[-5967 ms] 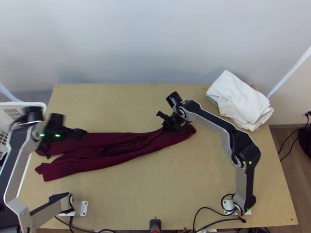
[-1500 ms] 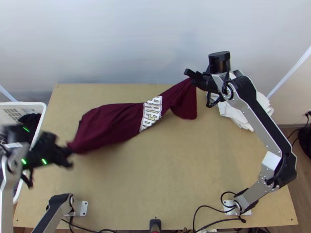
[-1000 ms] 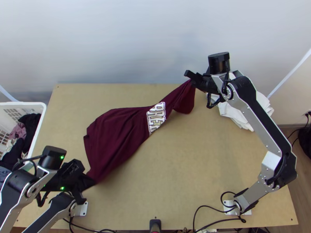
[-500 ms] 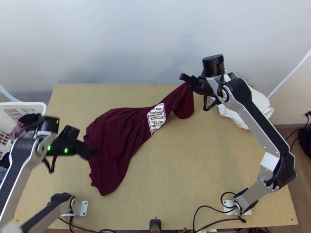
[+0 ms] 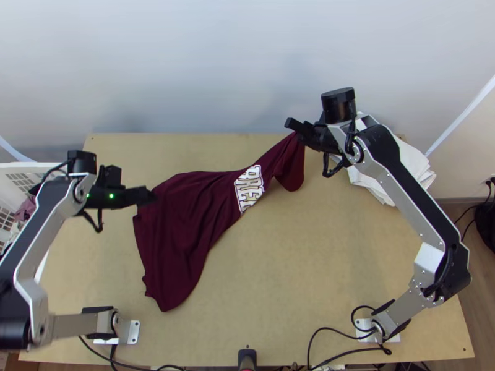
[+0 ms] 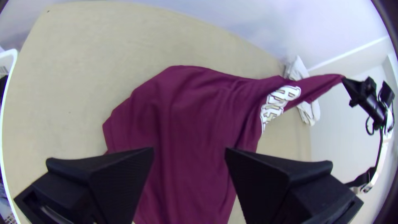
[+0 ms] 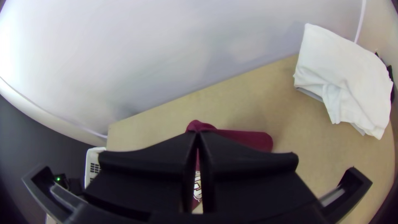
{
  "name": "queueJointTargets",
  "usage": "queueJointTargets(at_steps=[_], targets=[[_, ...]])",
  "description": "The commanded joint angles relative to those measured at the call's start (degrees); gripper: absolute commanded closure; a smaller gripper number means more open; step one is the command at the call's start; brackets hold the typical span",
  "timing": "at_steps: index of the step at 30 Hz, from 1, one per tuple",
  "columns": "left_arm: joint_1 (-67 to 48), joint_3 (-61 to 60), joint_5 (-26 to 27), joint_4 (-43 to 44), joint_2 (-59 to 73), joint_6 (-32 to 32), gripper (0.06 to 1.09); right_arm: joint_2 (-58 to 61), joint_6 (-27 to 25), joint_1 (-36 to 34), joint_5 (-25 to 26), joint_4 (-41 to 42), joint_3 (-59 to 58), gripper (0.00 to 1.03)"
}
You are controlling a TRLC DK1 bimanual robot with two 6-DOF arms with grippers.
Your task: Fold the t-shirt
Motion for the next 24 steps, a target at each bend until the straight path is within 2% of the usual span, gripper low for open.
queueJointTargets(at_steps=[1,11,15,23,24], targets=[[1.95,2.98,0.78,2.47,5.59,-4.77,0.26,-0.19,-0.18,0.40,0.55,-0.05,-1.56,1.00],[4.06,6.32,-0.28,6.16,15.61,-5.83,0.26,0.07,-0.18,0.57,0.55,0.04,-1.30,1.00],[4.15,6.05,-2.21,7.92,18.33,-5.56,0.26,0.16,-0.18,0.66,0.55,0.13,-1.21,1.00],[3.36,4.74,-4.50,11.52,20.88,-5.30,0.26,0.16,-0.18,0.66,0.55,0.13,-1.12,1.00],[3.18,4.47,-4.50,11.61,20.97,-5.12,0.29,0.16,-0.18,0.66,0.55,0.13,-1.03,1.00]])
